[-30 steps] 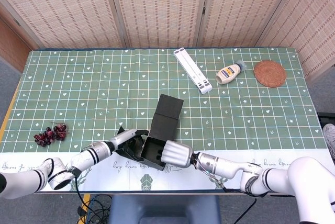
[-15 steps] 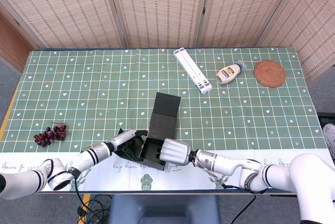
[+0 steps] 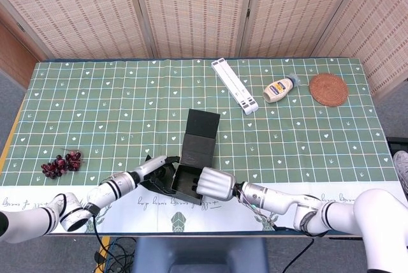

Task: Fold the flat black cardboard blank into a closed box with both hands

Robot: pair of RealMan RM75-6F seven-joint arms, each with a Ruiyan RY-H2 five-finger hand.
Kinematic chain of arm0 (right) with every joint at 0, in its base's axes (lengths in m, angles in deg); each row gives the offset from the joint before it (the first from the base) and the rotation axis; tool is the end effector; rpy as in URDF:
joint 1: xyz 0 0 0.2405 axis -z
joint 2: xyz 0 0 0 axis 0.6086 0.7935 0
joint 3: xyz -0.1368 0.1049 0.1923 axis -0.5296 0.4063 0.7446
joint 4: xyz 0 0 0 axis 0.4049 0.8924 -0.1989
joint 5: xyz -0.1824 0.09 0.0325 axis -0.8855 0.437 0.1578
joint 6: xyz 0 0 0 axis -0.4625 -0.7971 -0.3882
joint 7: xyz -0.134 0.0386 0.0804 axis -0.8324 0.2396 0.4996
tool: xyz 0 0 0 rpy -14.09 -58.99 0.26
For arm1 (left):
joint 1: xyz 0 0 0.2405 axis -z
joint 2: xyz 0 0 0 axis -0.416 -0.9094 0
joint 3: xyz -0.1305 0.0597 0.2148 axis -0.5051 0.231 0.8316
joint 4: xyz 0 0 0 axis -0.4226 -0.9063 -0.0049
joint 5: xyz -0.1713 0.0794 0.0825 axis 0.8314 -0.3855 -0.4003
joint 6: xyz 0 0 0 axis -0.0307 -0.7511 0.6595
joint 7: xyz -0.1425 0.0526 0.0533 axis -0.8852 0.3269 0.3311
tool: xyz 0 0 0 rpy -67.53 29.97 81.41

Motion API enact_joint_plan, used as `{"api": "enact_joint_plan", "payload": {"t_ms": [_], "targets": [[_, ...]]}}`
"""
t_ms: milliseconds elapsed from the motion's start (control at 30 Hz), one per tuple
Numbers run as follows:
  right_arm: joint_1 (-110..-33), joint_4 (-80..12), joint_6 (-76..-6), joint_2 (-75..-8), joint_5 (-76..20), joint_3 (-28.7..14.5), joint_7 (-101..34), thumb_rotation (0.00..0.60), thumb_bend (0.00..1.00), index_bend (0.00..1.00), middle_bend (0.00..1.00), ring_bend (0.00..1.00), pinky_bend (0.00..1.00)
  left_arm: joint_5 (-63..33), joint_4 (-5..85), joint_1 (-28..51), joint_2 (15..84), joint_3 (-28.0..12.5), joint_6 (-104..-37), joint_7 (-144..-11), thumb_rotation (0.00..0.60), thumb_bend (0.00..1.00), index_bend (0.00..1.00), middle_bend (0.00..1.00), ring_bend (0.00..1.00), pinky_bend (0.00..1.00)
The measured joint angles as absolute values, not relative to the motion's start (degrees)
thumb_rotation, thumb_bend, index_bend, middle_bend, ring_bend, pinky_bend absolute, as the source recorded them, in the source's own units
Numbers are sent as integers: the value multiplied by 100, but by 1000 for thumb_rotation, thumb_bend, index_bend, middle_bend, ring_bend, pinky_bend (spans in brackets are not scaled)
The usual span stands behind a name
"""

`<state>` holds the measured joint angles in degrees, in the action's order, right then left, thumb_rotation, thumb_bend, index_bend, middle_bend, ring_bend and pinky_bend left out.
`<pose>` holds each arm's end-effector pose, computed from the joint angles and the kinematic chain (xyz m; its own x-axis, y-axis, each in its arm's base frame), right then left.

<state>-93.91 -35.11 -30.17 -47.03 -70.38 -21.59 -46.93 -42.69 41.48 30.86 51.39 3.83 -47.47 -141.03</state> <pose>-0.0859 -0.3131 -0.0632 0.7724 0.1506 0.6170 -0.1240 -0.9170 0.3791 -0.1403 0.3590 -0.0482 -0.1300 0.8070 0.5760 0.9272 -0.1069 0.3590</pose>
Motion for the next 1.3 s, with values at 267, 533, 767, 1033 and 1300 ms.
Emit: {"api": "enact_joint_plan", "payload": {"t_ms": [267, 533, 767, 1033, 1300], "targets": [[-9021, -3645, -3017, -4750, -6570, -2045, -5374, 600, 490, 0, 97, 732, 1000, -4115, 4195, 2979, 5117, 315, -4772, -13597, 600, 63, 106, 155, 444, 775], [-8686, -4066, -3312, -4602, -6260, -1915, -5503, 600, 490, 0, 91, 727, 1000, -3977, 4466, 2770, 4970, 214, -5006, -13055, 600, 63, 56, 30, 379, 771], [-8339, -4837, -3368, -4109, -5699, -1885, -5282, 600, 490, 0, 157, 727, 1000, -3839, 4767, 2513, 4771, 126, -5312, -12571, 600, 63, 64, 26, 395, 771], [-8022, -5429, -3105, -3671, -4939, -1930, -4726, 600, 490, 0, 204, 726, 1000, -3761, 5183, 2176, 4445, 47, -5690, -12334, 600, 63, 64, 26, 395, 771], [-8159, -5418, -2306, -3679, -4262, -1770, -4328, 600, 490, 0, 118, 727, 1000, -3803, 5525, 1907, 4152, -8, -6004, -12262, 600, 63, 64, 26, 393, 770]]}}
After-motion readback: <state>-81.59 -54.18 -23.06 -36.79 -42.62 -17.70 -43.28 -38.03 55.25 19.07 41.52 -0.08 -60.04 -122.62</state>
